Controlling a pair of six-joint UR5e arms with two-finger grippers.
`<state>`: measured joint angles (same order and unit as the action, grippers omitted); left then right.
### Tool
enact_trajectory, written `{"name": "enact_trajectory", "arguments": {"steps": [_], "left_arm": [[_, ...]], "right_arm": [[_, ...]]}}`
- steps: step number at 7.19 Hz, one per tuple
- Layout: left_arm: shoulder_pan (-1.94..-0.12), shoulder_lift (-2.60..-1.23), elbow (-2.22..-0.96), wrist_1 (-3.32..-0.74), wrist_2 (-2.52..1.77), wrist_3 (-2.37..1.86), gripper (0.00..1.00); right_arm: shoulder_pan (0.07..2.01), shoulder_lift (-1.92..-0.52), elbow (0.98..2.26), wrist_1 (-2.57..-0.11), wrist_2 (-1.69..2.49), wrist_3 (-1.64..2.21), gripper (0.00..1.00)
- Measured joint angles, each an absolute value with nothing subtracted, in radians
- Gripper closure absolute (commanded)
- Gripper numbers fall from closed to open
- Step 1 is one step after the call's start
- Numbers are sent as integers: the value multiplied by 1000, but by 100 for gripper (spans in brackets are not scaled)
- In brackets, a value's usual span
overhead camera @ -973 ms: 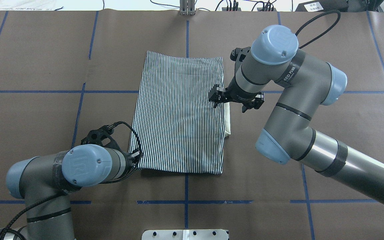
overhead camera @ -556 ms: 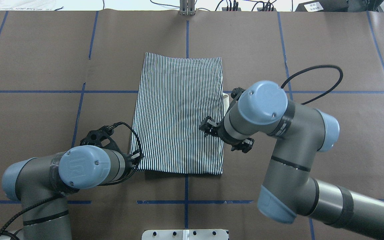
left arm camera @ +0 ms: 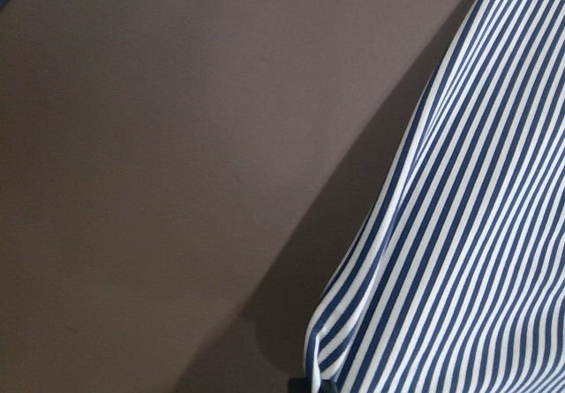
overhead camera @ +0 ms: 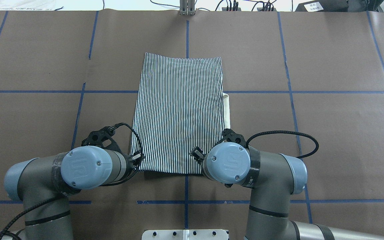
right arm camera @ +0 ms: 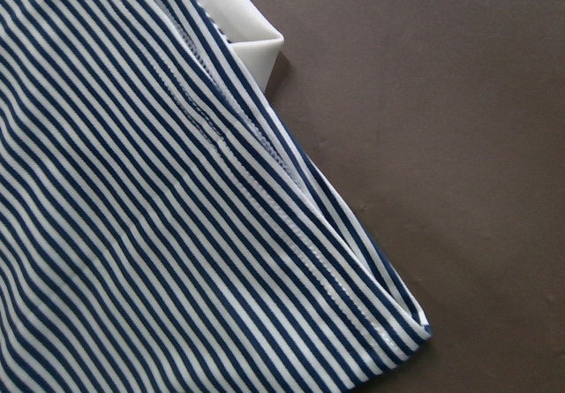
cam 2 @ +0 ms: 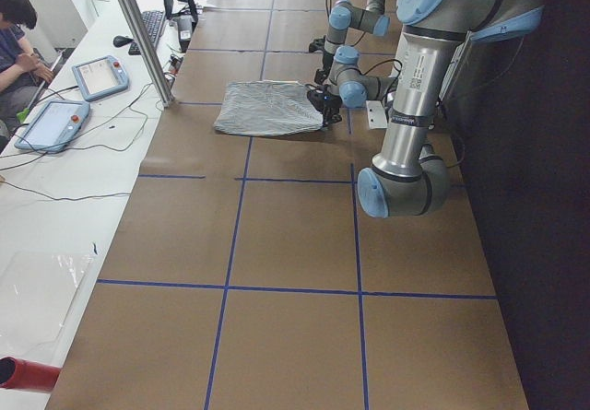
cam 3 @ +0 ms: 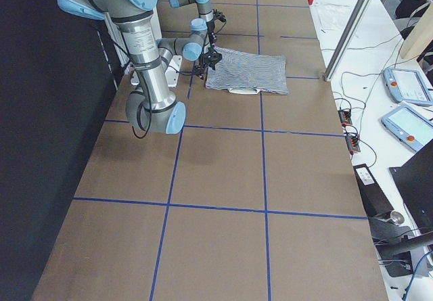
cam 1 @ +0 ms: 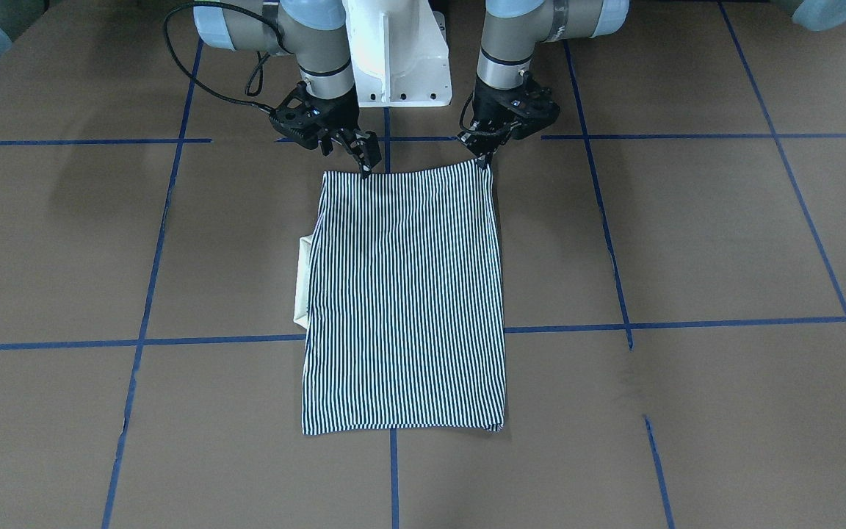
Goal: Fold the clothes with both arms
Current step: 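Move the right gripper to the shirt edge nearest the robot, then grasp the near shirt edge with both grippers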
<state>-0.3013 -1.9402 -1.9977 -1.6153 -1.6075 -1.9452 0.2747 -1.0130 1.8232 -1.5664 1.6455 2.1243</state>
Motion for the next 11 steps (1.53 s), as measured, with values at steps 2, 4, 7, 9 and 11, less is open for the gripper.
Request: {"name": "enact_trajectory", "arguments": {"steps": [2,4,7,9,11], "left_arm": [[-301,-1939,-2001,-1615,-1608,-1945,100],[-301,-1937,-2002,-1615,-1608,-1945,100],[-301,-1937,-2000,-1615,-1608,-1945,100],[-301,-1937,-2000,-1615,-1608,-1945,100],[-301,-1934,-2000,-1615,-1608,-1945,100]], "right_arm": [[279,-946,1739,-1587,1644,2178,0],[280,-920,1707,-1612,1646,2192,0],[280,-917,1697,-1649,1649,2194,0],[279,-916,1680,-1652,1649,2194,0],[278,-917,1675,-1652,1650,2194,37]]}}
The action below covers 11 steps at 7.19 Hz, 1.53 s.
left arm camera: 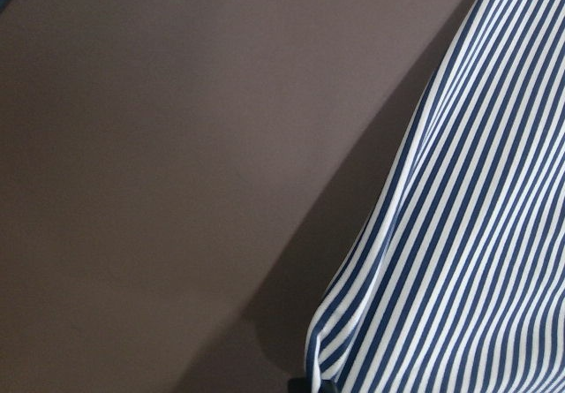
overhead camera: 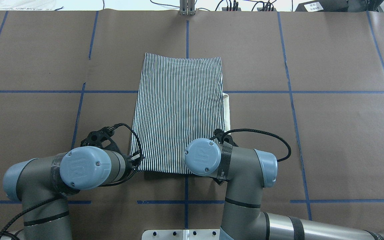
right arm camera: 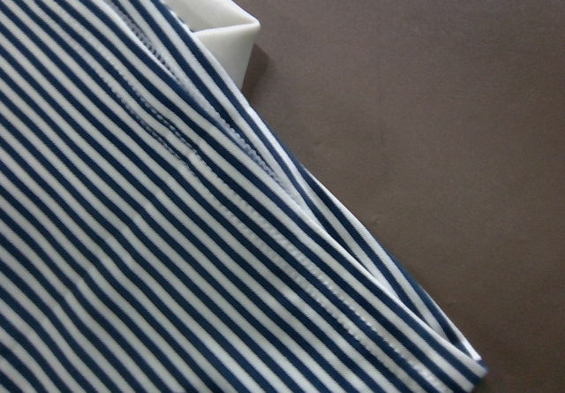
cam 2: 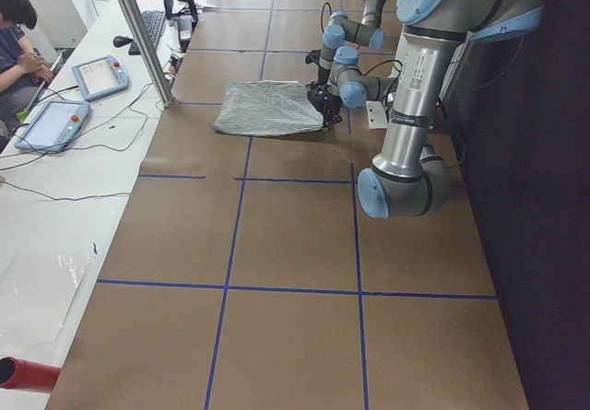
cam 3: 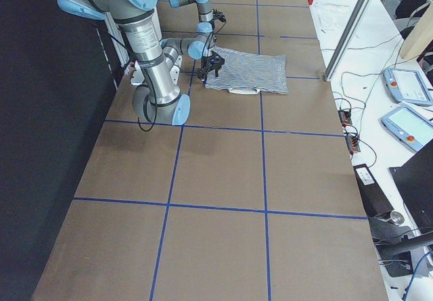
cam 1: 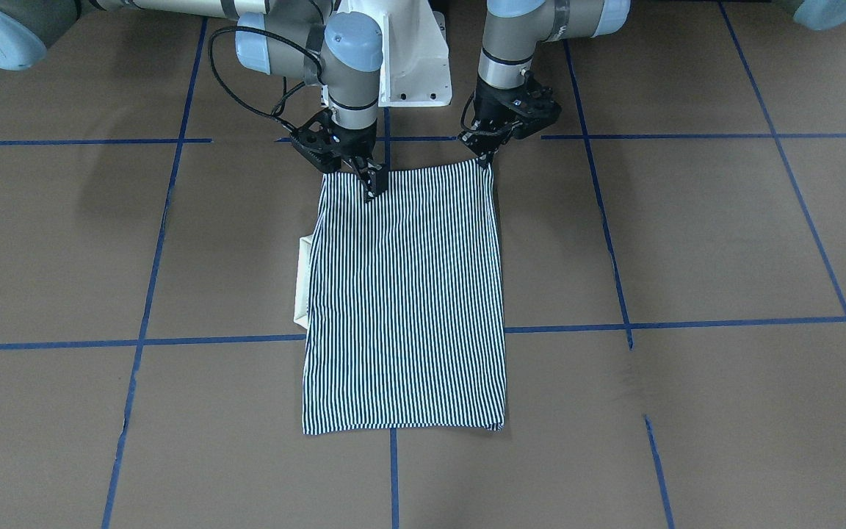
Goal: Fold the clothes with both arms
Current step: 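Grasp the near shirt edge with both grippers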
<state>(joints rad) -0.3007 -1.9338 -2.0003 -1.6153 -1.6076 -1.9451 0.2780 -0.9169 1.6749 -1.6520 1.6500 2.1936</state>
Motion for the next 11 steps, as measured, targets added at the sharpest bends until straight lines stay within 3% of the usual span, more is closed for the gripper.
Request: {"name": "enact_trajectory", "arguments": {"steps": [1,3,11], "left_arm": [[-301,-1933,-2000,-1615,-1608,-1945,100],[-301,-1932,-2001,-1615,-1608,-1945,100],[-301,-1938,-2013,-1614,-1608,-1945,100]], "right_arm": [[278,-917,1675,-1653,1651,2194,67],[277,-915,1675,-1656,1652,2193,100],[278,-922,1741,-1661,1652,2192,100]]}}
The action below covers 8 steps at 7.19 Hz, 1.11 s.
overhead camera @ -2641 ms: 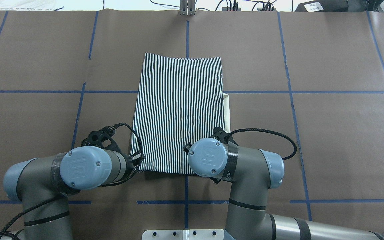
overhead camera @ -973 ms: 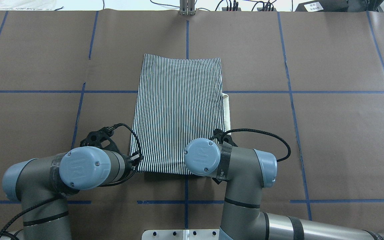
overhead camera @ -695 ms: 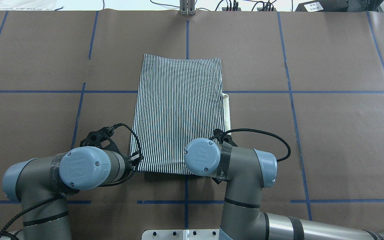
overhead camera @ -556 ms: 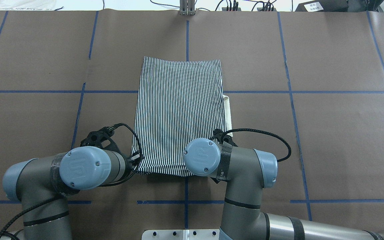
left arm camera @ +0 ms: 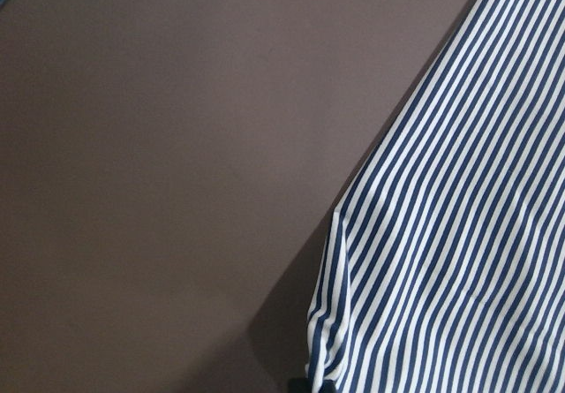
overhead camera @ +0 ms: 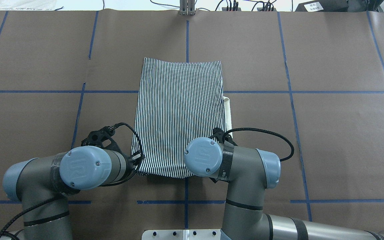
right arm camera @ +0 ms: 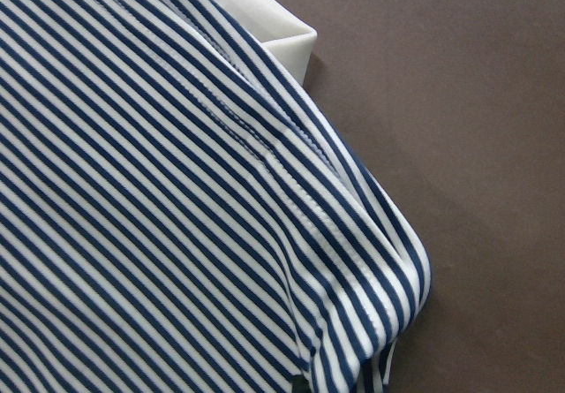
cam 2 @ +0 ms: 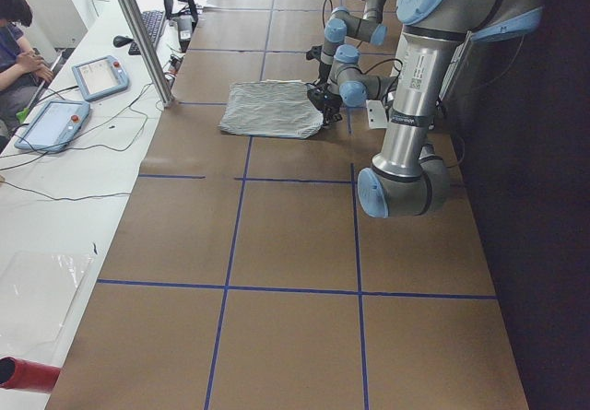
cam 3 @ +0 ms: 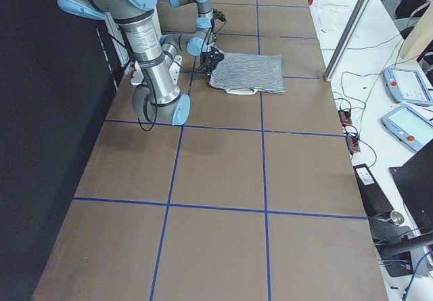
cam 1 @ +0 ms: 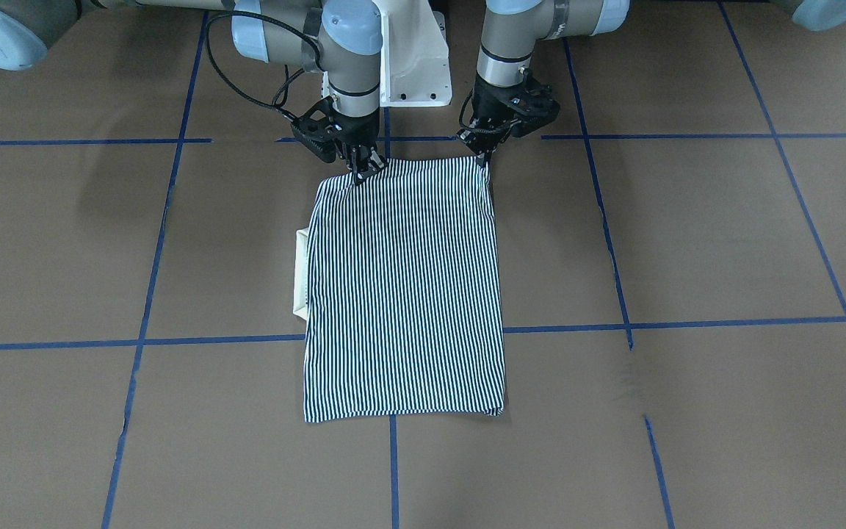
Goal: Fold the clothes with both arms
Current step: 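Grasp the near shirt edge with both grippers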
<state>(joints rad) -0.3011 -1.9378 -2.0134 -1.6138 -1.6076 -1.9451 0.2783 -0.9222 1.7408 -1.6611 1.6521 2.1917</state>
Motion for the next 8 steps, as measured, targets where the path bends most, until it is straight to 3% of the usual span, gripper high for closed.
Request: {"name": "enact_trajectory", "arguments": {"steps": [5,8], "left_arm": [[-147,-1922,-2189,-1473,-1615,-1960,100],[-146,-1932,-2229,-1426,-1643,-1964,100]], "right_arm": [[192,-1072,1961,-1653,1650,2177,100],[205,-1063,1976,-1636,1646,2142,100]]}}
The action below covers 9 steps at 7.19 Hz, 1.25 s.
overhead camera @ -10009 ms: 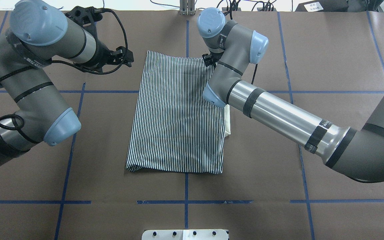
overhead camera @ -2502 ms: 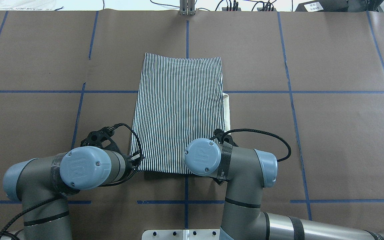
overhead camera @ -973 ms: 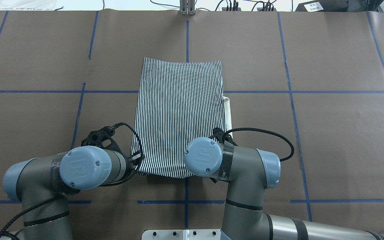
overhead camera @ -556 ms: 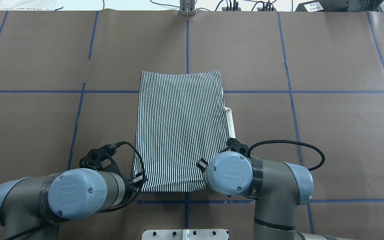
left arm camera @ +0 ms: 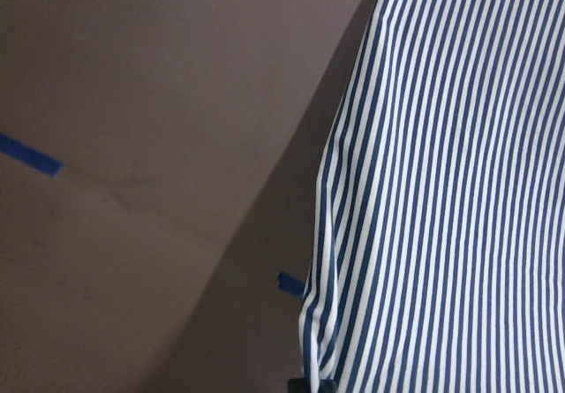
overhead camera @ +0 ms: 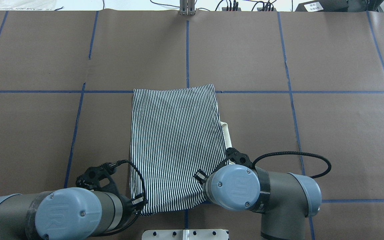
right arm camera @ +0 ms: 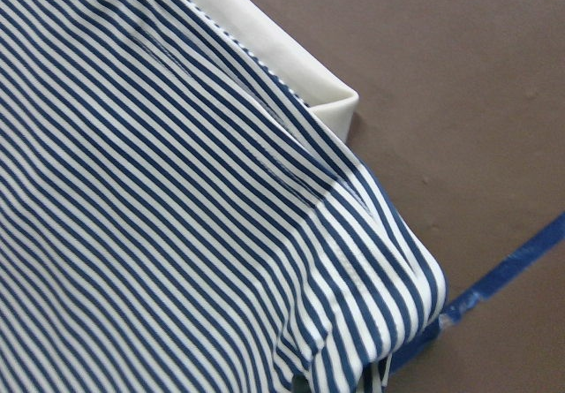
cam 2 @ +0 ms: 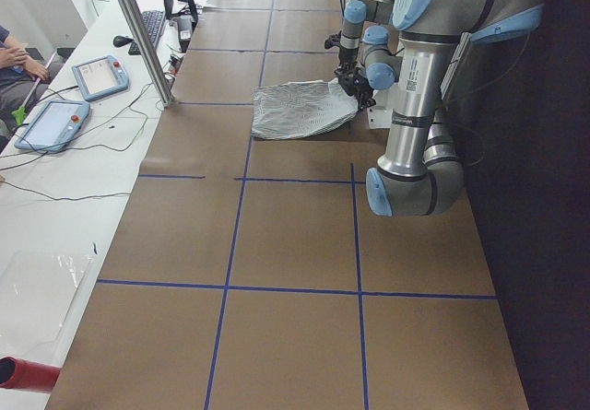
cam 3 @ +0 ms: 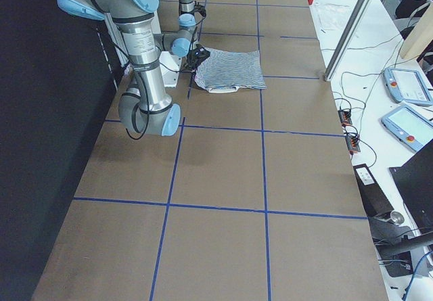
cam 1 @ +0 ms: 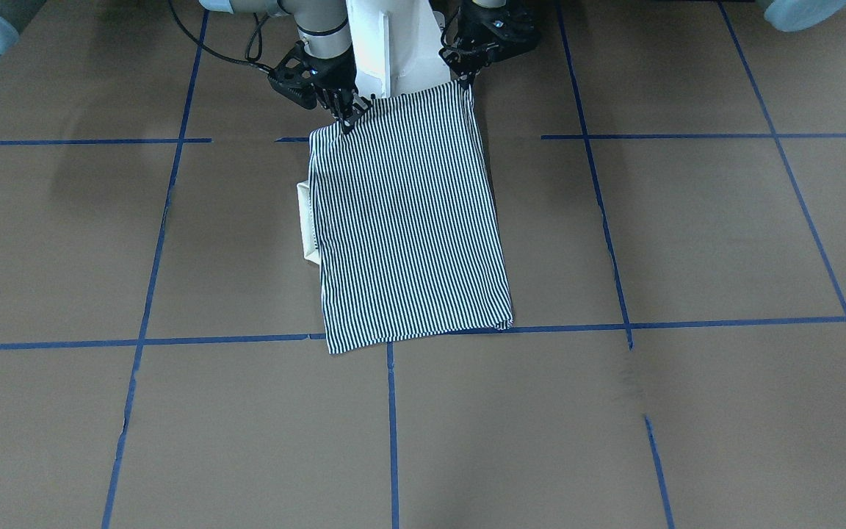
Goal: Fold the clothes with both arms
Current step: 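Grasp the near shirt edge with both grippers, then lift the near edge and fold it away from the robot with both grippers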
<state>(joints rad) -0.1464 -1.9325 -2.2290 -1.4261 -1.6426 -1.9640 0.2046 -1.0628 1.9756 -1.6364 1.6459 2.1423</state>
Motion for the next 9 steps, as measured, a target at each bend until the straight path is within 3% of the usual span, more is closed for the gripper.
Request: {"name": "enact_trajectory", "arguments": {"steps": [3,6,9], "left_arm": [[-364,-2020,-2160,-1377,-1705,-1899,100],[-539,-2111,-2006,-1384,-1729,-1803,100],[-580,-2121,-1917,-1456,-1733,-1777,100]], "right_arm": [[346,-1037,1958,-1544,1651,2015,100],[476,-870,1731,-1503,1655,1909,100],[550,-801,1551,-1361,1657,1867,100]]}}
